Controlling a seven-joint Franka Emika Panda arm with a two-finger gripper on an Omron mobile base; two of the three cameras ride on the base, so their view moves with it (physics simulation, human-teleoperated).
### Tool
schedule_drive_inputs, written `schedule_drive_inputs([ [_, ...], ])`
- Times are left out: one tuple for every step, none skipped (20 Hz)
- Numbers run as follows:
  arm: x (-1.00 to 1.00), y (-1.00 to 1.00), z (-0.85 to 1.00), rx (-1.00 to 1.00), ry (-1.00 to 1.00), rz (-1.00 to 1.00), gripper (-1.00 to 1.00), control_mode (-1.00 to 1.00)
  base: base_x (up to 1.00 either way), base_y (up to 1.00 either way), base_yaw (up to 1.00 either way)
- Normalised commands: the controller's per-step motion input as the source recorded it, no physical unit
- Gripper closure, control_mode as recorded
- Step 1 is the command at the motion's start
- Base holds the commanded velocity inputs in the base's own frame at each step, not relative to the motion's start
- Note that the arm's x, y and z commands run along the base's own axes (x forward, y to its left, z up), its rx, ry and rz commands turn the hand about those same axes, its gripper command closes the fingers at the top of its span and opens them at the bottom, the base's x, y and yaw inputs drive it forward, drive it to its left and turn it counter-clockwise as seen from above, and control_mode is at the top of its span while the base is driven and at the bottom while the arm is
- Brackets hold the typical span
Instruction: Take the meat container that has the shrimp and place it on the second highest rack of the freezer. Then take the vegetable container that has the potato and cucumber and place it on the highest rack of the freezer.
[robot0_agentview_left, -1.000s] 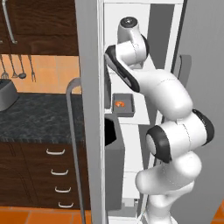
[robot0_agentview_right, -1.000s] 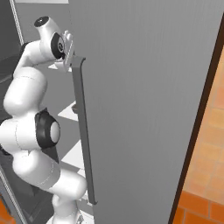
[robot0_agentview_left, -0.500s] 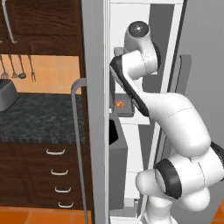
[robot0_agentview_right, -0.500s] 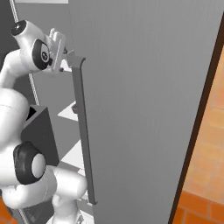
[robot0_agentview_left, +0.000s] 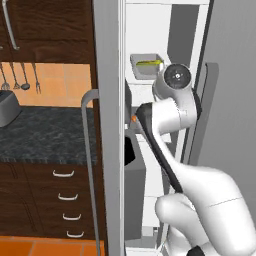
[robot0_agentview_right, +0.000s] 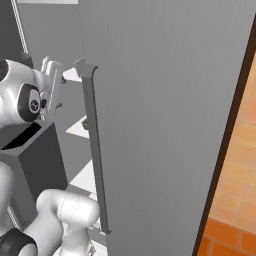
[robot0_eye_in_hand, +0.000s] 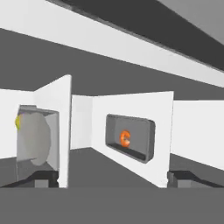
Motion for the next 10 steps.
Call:
schedule_drive_inputs([
  [-1.0,0.0,-1.0,0.0,-0.08,0.0,-1.0,-1.0,0.0,0.0,0.0],
  [-1.0,0.0,-1.0,0.0,-0.08,-0.01,-1.0,-1.0,0.0,0.0,0.0],
  [-1.0,0.0,-1.0,0.0,-0.09,0.0,-1.0,-1.0,0.0,0.0,0.0],
  [-1.0,-0.1,-1.0,0.0,-0.09,0.0,-1.0,-1.0,0.0,0.0,0.0],
  [-1.0,-0.49,-1.0,0.07,-0.17,0.0,-1.0,-1.0,0.0,0.0,0.0],
  [-1.0,-0.61,-1.0,0.11,-0.31,0.0,-1.0,-1.0,0.0,0.0,0.0],
  [-1.0,-0.86,-1.0,0.15,-0.36,0.0,-1.0,-1.0,0.0,0.0,0.0],
  [-1.0,-0.89,-1.0,0.38,-0.41,0.0,-1.0,-1.0,0.0,0.0,0.0],
  [-1.0,-0.68,-0.63,0.44,-0.43,0.0,-1.0,-1.0,0.0,0.0,0.0],
  [-0.8,-0.31,0.0,0.01,-0.23,-0.25,-1.0,-1.0,0.0,0.0,0.0],
])
